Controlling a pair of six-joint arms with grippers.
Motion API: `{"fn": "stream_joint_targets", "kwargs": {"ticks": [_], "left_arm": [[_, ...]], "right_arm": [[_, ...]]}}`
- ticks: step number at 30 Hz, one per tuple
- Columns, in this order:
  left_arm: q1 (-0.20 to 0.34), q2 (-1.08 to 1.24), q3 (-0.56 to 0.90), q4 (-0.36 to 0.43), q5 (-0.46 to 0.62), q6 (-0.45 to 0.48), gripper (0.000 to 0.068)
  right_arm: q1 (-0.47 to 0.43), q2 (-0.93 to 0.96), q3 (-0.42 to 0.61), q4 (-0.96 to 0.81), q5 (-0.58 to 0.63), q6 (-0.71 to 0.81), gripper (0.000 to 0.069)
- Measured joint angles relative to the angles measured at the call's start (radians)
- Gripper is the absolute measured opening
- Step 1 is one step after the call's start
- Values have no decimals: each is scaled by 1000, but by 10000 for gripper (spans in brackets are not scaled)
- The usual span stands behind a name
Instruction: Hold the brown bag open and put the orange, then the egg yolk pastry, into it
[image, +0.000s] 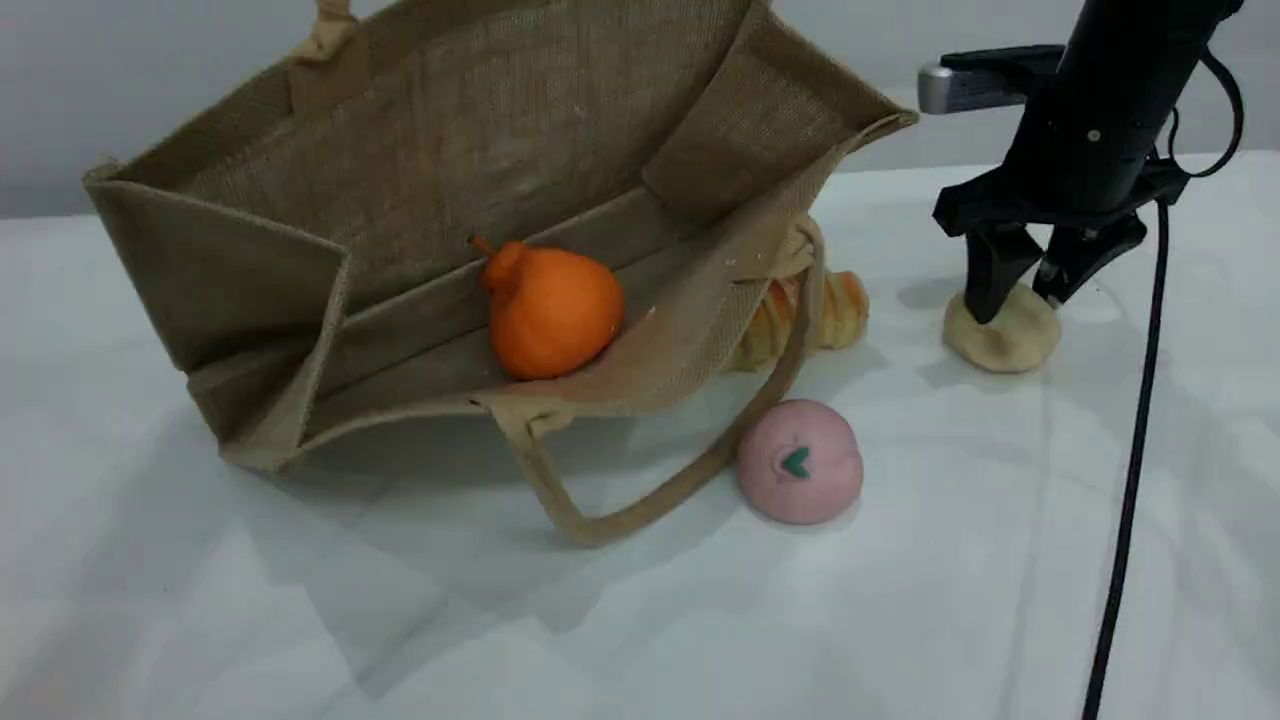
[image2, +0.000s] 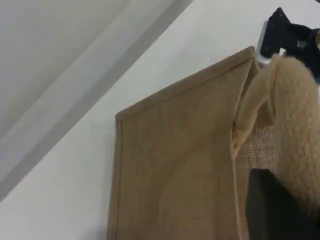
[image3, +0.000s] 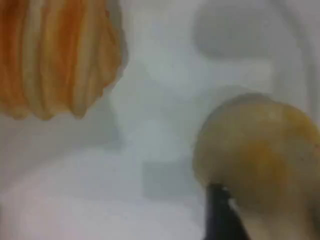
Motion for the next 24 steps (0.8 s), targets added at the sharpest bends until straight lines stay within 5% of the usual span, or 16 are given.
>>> {"fn": "stream_joint_targets", "kwargs": {"ticks": [9, 24], "left_arm": [[0, 0, 0, 0, 0, 0, 72], [0, 0, 0, 0, -1, 1, 72]], "right_arm": [[0, -12, 0, -62, 72, 10, 45], [0, -293, 37, -140, 243, 47, 32]]}}
